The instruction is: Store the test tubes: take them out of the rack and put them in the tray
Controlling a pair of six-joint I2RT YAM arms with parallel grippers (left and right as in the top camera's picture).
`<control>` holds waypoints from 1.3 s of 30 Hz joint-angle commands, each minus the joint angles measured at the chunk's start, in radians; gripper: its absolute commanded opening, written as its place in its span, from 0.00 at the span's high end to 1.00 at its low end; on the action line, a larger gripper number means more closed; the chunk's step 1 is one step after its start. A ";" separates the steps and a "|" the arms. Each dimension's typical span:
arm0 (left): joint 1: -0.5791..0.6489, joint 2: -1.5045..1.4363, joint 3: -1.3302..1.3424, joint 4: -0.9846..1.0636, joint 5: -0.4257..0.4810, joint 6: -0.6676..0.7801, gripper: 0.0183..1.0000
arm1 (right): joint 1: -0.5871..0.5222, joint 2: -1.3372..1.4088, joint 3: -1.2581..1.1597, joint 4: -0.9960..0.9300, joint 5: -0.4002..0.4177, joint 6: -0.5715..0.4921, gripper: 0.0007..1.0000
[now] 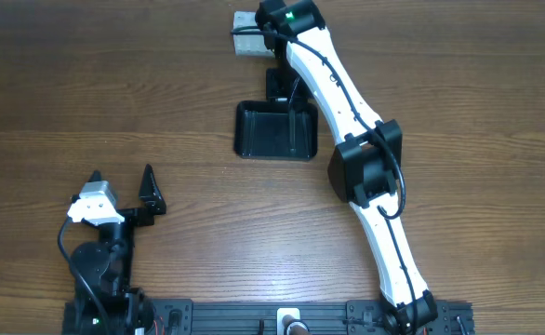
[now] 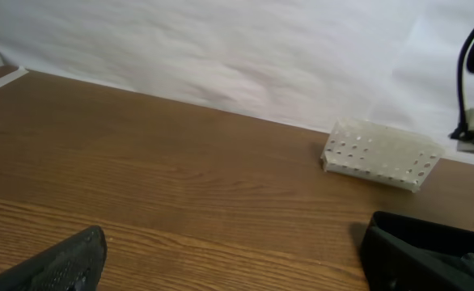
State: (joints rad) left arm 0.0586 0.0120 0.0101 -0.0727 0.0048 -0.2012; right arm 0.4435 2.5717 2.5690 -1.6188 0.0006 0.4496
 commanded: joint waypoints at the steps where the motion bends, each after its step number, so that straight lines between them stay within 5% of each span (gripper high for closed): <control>1: 0.005 -0.006 -0.005 -0.004 0.014 0.015 0.00 | -0.003 0.027 0.015 0.010 -0.008 0.010 0.91; 30: 0.005 -0.006 -0.005 -0.004 0.014 0.015 0.00 | -0.002 0.130 0.013 0.060 -0.007 0.026 0.88; 39: 0.005 -0.006 -0.005 -0.004 0.014 0.015 0.00 | -0.002 0.142 0.012 0.078 -0.007 0.025 0.74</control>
State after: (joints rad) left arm 0.0586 0.0120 0.0101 -0.0727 0.0048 -0.2012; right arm 0.4427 2.6984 2.5690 -1.5421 -0.0029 0.4713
